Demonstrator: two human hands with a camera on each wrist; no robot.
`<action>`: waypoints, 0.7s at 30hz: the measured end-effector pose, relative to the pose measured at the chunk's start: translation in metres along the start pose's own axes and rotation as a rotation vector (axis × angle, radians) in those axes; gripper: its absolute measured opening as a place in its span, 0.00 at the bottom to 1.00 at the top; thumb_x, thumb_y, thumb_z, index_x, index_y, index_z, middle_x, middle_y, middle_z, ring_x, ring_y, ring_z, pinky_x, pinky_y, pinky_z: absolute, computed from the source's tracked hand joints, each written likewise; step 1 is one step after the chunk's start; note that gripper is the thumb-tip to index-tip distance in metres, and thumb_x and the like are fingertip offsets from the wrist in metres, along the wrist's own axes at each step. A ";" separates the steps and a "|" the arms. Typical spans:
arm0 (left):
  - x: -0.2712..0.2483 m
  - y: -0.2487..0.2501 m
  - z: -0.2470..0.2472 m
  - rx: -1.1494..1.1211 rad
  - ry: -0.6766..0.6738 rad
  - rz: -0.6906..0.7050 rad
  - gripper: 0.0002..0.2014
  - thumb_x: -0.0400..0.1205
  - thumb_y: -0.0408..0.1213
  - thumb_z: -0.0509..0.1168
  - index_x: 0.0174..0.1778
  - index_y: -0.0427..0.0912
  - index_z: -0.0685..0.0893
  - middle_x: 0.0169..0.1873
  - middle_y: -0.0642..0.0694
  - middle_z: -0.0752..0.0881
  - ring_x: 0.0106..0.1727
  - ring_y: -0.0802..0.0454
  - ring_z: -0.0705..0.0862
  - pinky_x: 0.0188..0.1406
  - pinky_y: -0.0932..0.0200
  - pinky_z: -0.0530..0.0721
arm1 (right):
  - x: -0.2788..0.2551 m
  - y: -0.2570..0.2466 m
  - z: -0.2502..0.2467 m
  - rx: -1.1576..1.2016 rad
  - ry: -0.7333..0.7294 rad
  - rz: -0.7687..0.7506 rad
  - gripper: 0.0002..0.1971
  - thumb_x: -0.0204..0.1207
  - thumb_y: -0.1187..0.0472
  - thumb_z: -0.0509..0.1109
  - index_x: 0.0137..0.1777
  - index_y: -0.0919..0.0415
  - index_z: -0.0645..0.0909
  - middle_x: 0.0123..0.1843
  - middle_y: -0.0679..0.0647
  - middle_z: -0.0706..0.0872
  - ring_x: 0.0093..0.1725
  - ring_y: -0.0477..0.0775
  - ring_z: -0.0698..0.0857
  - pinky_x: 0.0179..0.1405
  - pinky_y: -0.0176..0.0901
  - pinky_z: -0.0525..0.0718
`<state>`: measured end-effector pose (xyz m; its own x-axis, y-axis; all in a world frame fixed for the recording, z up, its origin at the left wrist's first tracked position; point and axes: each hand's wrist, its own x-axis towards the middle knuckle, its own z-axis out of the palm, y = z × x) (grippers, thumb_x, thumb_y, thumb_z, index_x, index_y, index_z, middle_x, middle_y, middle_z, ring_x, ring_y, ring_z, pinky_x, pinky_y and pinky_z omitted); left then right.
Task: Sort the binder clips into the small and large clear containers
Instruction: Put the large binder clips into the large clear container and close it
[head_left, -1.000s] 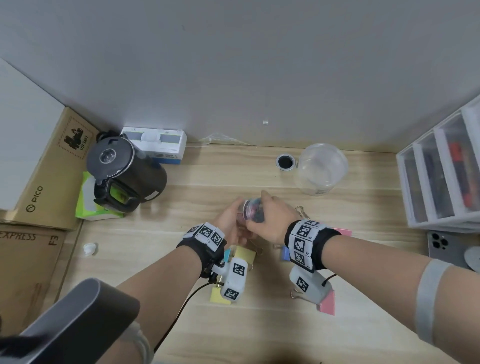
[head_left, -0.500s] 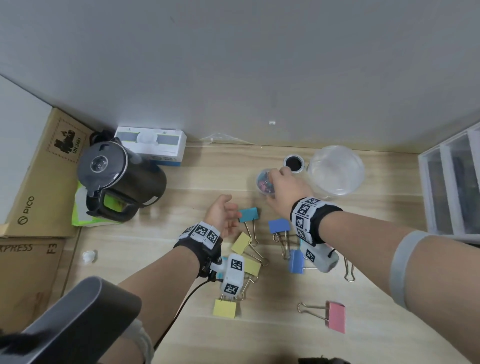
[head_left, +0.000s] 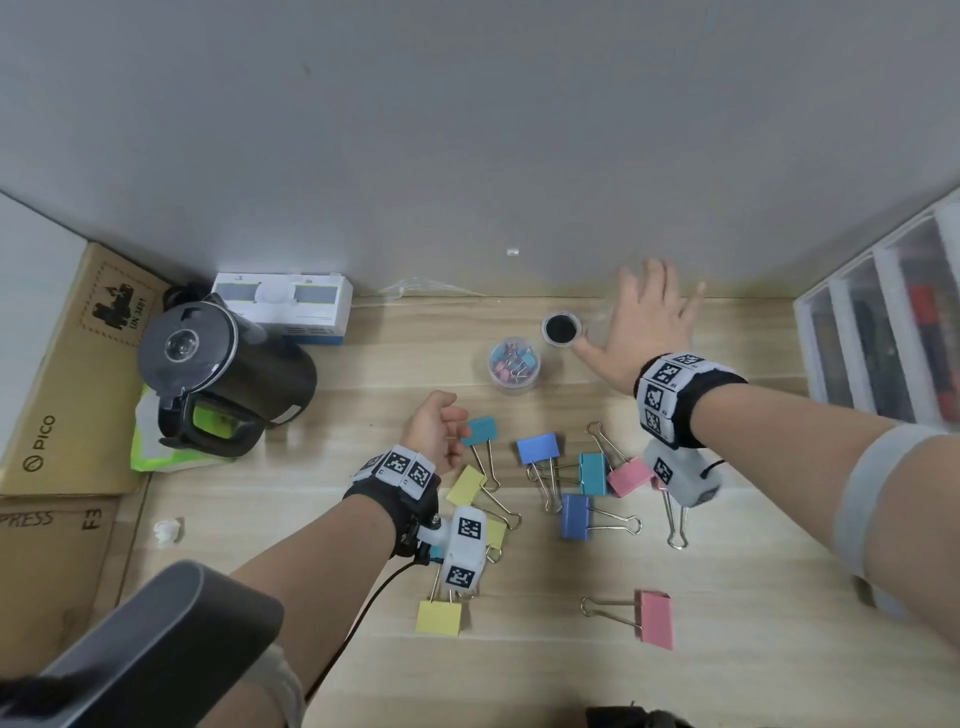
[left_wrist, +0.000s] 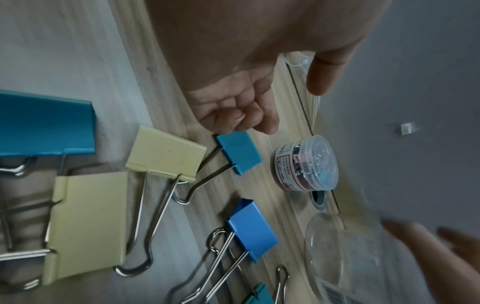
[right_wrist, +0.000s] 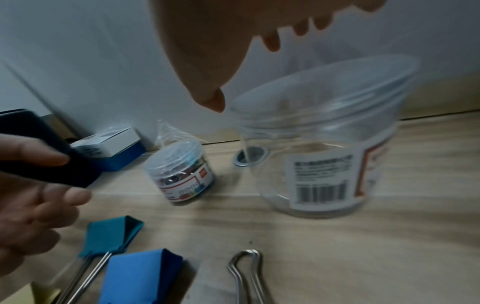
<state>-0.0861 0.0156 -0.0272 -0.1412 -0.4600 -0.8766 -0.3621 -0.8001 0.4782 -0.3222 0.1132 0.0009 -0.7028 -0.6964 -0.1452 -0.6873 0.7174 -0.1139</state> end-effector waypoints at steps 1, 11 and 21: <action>-0.004 0.001 0.001 0.001 -0.011 -0.002 0.15 0.85 0.46 0.60 0.45 0.36 0.81 0.30 0.43 0.78 0.25 0.51 0.66 0.28 0.59 0.62 | -0.003 0.007 0.000 -0.003 -0.066 0.080 0.52 0.62 0.28 0.65 0.81 0.57 0.58 0.85 0.67 0.54 0.86 0.70 0.49 0.77 0.79 0.47; -0.042 -0.008 -0.002 0.052 -0.133 -0.033 0.18 0.85 0.51 0.60 0.51 0.37 0.81 0.34 0.41 0.81 0.27 0.48 0.75 0.28 0.59 0.71 | -0.055 0.009 -0.013 0.301 -0.104 0.187 0.52 0.56 0.28 0.72 0.76 0.55 0.60 0.68 0.62 0.70 0.68 0.66 0.71 0.59 0.59 0.77; -0.083 -0.030 -0.005 0.002 -0.462 0.026 0.36 0.74 0.70 0.67 0.72 0.51 0.83 0.68 0.35 0.87 0.66 0.28 0.86 0.61 0.30 0.86 | -0.111 -0.023 -0.032 0.853 -0.703 0.158 0.57 0.50 0.14 0.62 0.76 0.48 0.65 0.72 0.56 0.77 0.62 0.61 0.83 0.54 0.59 0.88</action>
<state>-0.0591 0.0763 0.0318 -0.5462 -0.2598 -0.7964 -0.3548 -0.7895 0.5008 -0.2336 0.1735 0.0508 -0.3252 -0.6236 -0.7109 -0.0585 0.7635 -0.6431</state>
